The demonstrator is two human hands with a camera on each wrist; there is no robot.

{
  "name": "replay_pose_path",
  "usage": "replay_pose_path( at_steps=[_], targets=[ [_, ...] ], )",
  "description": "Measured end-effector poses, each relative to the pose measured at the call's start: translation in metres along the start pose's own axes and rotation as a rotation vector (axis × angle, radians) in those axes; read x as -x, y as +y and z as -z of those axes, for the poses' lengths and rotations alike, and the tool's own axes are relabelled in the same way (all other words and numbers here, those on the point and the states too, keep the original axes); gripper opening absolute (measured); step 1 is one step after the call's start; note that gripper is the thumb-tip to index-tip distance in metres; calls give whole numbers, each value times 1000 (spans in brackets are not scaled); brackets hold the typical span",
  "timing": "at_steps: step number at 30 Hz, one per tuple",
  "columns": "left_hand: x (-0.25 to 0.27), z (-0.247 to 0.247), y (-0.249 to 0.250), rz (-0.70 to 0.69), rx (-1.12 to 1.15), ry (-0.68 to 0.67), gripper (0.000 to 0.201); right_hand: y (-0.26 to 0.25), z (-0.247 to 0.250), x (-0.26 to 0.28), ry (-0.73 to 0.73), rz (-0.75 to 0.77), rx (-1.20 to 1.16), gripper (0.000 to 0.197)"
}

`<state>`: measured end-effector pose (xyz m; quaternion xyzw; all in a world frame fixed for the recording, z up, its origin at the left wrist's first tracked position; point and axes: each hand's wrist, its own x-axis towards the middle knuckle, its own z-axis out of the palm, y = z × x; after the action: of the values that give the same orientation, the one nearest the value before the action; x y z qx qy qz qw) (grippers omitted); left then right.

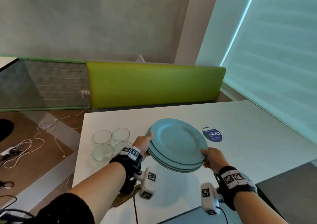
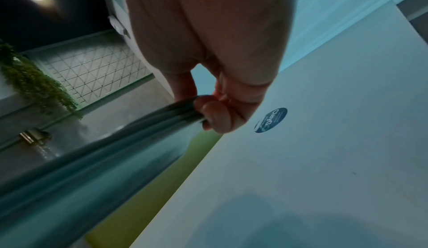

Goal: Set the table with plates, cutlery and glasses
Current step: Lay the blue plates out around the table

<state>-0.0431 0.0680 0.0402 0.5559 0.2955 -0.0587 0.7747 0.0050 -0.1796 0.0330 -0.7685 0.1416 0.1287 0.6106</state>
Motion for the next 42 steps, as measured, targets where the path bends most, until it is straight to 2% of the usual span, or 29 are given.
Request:
replay_pose_path(
  at_steps=[3,6,10,12,14,17,20,23,29,34,38,42],
  targets=[
    [-19,-23,-5,-15,14,43,35,0,15,-17,-5,-30,-52,30],
    [-41,-39,-9,-46,-69,149,47,-6,27,-30,-20,-46,-98,21],
    [-53,-49,-1,-104,-52,266,33,-17,42,-41,-44,-77,-272,20],
    [-55,-48,2,-126,-49,348,33,-16,51,-45,-16,-91,-345,16],
    [-51,-44,7,-119,-53,432,43,-11,58,-47,25,-101,-384,14],
    [-48,-31,16,-132,-83,528,48,3,65,-48,91,-117,-457,14],
    [-46,-15,22,-143,-119,580,50,20,67,-43,166,-141,-508,28],
    [-43,0,25,-131,-144,598,52,38,65,-34,234,-187,-529,37],
    [-33,29,30,-123,-149,589,54,82,48,-19,327,-277,-491,37],
    [-25,46,33,-154,-161,570,52,99,34,-8,290,-357,-479,18],
    [-21,57,33,-169,-169,543,53,110,22,-4,287,-359,-548,40],
    [-22,64,29,-168,-156,518,53,112,9,3,308,-372,-532,40]
  ],
)
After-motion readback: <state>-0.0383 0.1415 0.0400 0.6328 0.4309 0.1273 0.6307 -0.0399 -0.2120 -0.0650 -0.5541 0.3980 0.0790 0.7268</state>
